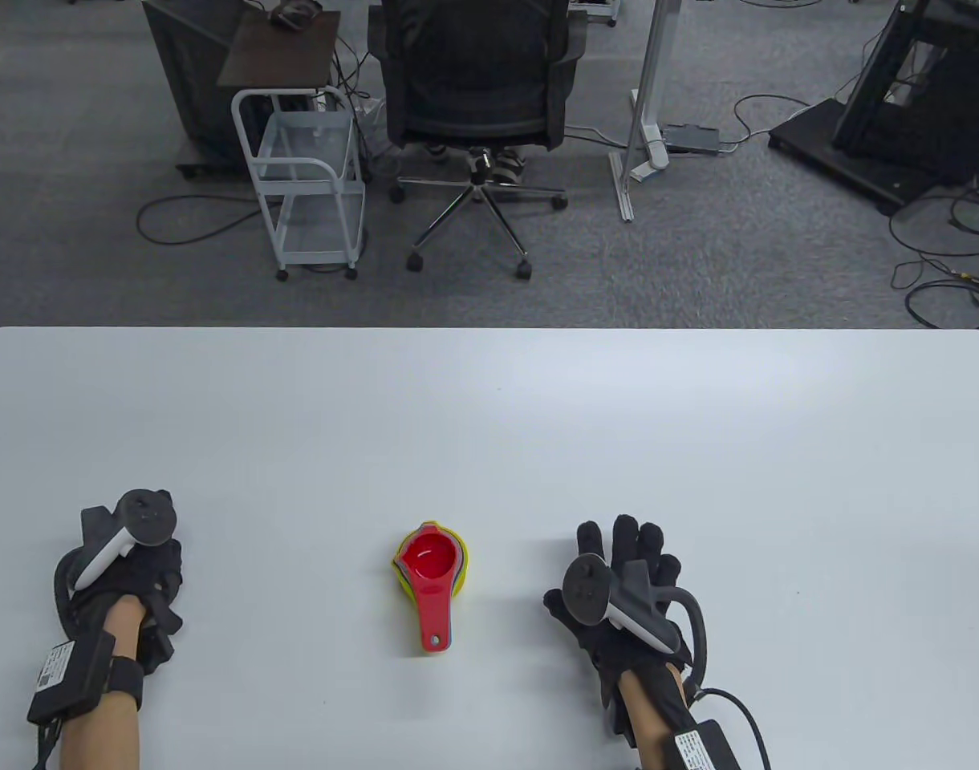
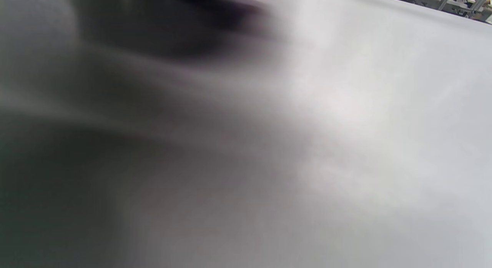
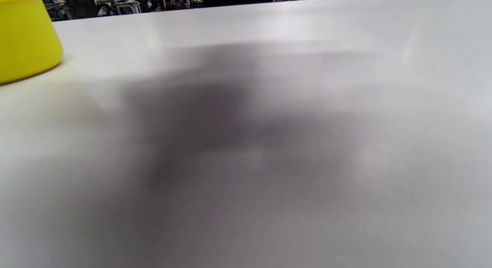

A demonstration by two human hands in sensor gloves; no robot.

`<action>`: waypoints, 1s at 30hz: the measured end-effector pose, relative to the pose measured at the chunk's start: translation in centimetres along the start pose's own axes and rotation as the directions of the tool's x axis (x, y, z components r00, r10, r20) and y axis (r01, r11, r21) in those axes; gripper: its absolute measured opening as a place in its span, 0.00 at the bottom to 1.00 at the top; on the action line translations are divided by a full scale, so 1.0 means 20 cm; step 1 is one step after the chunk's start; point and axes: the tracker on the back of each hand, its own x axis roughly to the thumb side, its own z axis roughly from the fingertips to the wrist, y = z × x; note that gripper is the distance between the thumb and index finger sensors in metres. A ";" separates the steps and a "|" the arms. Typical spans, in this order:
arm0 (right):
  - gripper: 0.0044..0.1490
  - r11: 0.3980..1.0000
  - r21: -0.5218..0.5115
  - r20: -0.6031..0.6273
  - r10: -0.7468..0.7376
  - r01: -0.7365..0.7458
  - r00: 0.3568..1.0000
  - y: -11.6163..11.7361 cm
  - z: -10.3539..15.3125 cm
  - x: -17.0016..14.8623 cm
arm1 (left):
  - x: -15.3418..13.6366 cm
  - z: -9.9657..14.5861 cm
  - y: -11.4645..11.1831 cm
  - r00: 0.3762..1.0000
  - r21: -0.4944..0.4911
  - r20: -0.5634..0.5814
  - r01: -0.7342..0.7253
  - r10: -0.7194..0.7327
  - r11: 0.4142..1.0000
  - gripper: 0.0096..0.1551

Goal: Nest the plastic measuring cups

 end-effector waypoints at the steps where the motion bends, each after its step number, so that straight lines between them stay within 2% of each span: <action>1: 0.59 1.000 0.002 0.002 -0.002 0.002 1.000 0.00 0.00 0.00 | 0.00 0.00 0.00 1.000 0.002 0.003 -0.005 0.005 1.000 0.40; 4: 0.59 1.000 0.008 0.006 -0.007 0.007 1.000 0.00 0.00 0.00 | 0.00 0.00 -0.01 0.998 0.017 0.019 -0.053 0.052 0.998 0.39; 7: 0.59 1.000 0.007 0.006 -0.012 0.012 1.000 0.00 0.00 0.00 | 0.04 0.01 -0.02 0.997 0.057 0.009 0.075 -0.076 0.996 0.39; 9: 0.60 1.000 0.002 0.007 -0.016 0.016 1.000 0.00 0.00 0.00 | 0.12 0.04 -0.02 0.989 0.087 0.040 0.141 -0.145 0.986 0.41; 11: 0.60 1.000 -0.004 0.007 -0.017 0.017 1.000 -0.01 0.00 0.01 | 0.26 0.10 -0.01 0.982 0.112 0.125 0.125 -0.139 0.986 0.42; 13: 0.60 1.000 -0.019 0.012 -0.015 0.015 1.000 -0.02 0.01 0.01 | 0.51 0.23 0.01 0.967 0.116 0.243 0.048 -0.075 0.992 0.42; 15: 0.60 1.000 -0.025 0.014 -0.016 0.017 1.000 -0.03 0.02 0.02 | 0.74 0.37 0.02 0.935 0.144 0.344 0.044 -0.091 0.989 0.42; 17: 0.61 0.999 -0.023 0.021 -0.023 0.023 1.000 -0.03 0.03 0.03 | 0.98 0.52 0.01 0.904 0.188 0.412 0.035 -0.111 0.982 0.42; 20: 0.61 1.000 -0.015 0.024 -0.026 0.027 0.999 -0.03 0.04 0.04 | 1.28 0.70 -0.05 0.889 0.133 0.446 0.043 -0.098 0.990 0.43; 22: 0.62 1.000 -0.002 0.025 -0.029 0.029 0.999 -0.02 0.05 0.05 | 1.45 0.75 -0.11 0.902 0.112 0.421 0.055 -0.098 0.992 0.43; 24: 0.63 0.999 0.017 0.024 -0.041 0.041 0.999 -0.02 0.05 0.05 | 1.54 0.75 -0.15 0.920 0.127 0.374 0.078 -0.120 0.989 0.43; 27: 0.63 0.998 0.020 0.029 -0.057 0.056 0.998 -0.02 0.05 0.05 | 1.62 0.73 -0.20 0.938 0.093 0.321 0.104 -0.128 0.990 0.43; 30: 0.63 0.998 0.022 0.027 -0.055 0.055 0.998 -0.02 0.05 0.05 | 1.65 0.70 -0.23 0.952 0.116 0.267 0.124 -0.151 0.985 0.43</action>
